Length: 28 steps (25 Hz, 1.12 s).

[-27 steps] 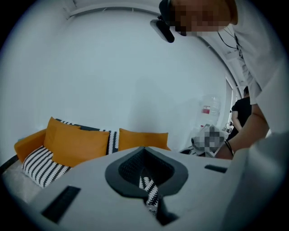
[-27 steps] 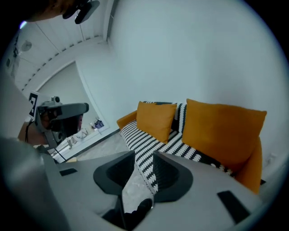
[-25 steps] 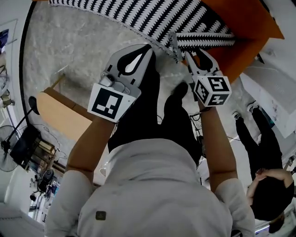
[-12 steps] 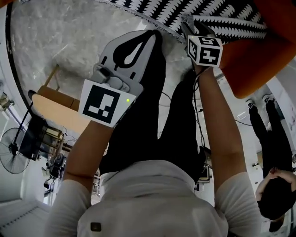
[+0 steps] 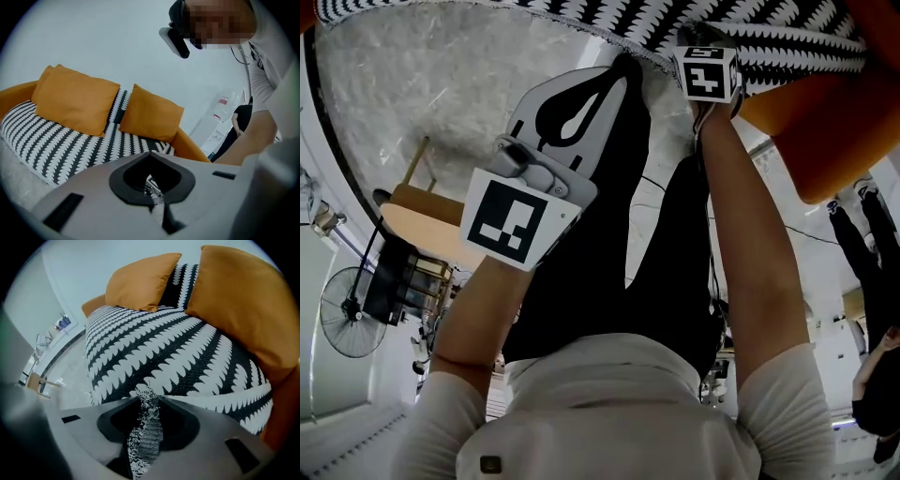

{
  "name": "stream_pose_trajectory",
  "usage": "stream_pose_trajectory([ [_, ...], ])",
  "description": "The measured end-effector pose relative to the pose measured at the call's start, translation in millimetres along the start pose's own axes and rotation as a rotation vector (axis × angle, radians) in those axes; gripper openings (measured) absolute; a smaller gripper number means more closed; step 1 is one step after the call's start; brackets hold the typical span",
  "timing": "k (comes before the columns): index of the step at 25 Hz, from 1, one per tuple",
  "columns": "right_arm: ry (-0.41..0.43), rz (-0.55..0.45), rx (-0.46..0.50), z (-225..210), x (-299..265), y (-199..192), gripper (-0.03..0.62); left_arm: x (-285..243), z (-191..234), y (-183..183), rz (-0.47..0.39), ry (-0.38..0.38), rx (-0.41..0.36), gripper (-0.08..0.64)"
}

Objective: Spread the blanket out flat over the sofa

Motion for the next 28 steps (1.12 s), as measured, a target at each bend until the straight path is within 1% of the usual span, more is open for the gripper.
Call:
stream_pose_trajectory([
  [2,-0.021,-0.003,0.022,-3,3,0,0.098,-2,-1,1,0.009,-0.012,-0.002,0.006],
  [3,-0.024,-0.013,0.028,-4,6,0,0.055,-4,-3,3,0.006,-0.019,-0.002,0.006],
  [4,-0.020,-0.030,0.028,-5,10,2,0.040,-6,-6,6,-0.004,-0.025,-0.004,0.006],
  [6,-0.006,-0.079,0.002,-7,24,3,0.038,-8,-14,12,-0.026,-0.038,-0.011,0.006],
  [9,0.000,-0.156,-0.073,-14,53,-8,0.038,-13,-32,12,-0.022,-0.062,-0.025,0.006],
  [12,-0.010,-0.214,-0.130,-26,85,-35,0.038,-23,-55,13,-0.016,-0.090,-0.037,0.006],
  [15,-0.030,-0.243,-0.226,-49,113,-77,0.037,-39,-87,17,-0.010,-0.121,-0.065,0.006],
  [17,-0.049,-0.236,-0.296,-60,126,-110,0.037,-43,-105,18,-0.002,-0.143,-0.079,0.006],
  [20,-0.077,-0.196,-0.393,-60,134,-152,0.037,-38,-119,17,0.022,-0.185,-0.105,0.006],
  [25,-0.133,-0.104,-0.462,-75,112,-225,0.037,-54,-146,11,0.091,-0.270,-0.173,0.006],
  [28,-0.140,-0.046,-0.493,-80,86,-268,0.036,-65,-159,3,0.141,-0.309,-0.219,0.006],
])
Point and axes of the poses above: the fingertips, and each gripper's own axes: x backward along the fingers, z to its left, y out of its top, the point moved 2 cm from there along x, backward along the fingers, and after that the axes turned 2 degrees about z, right-handed, at the moved point
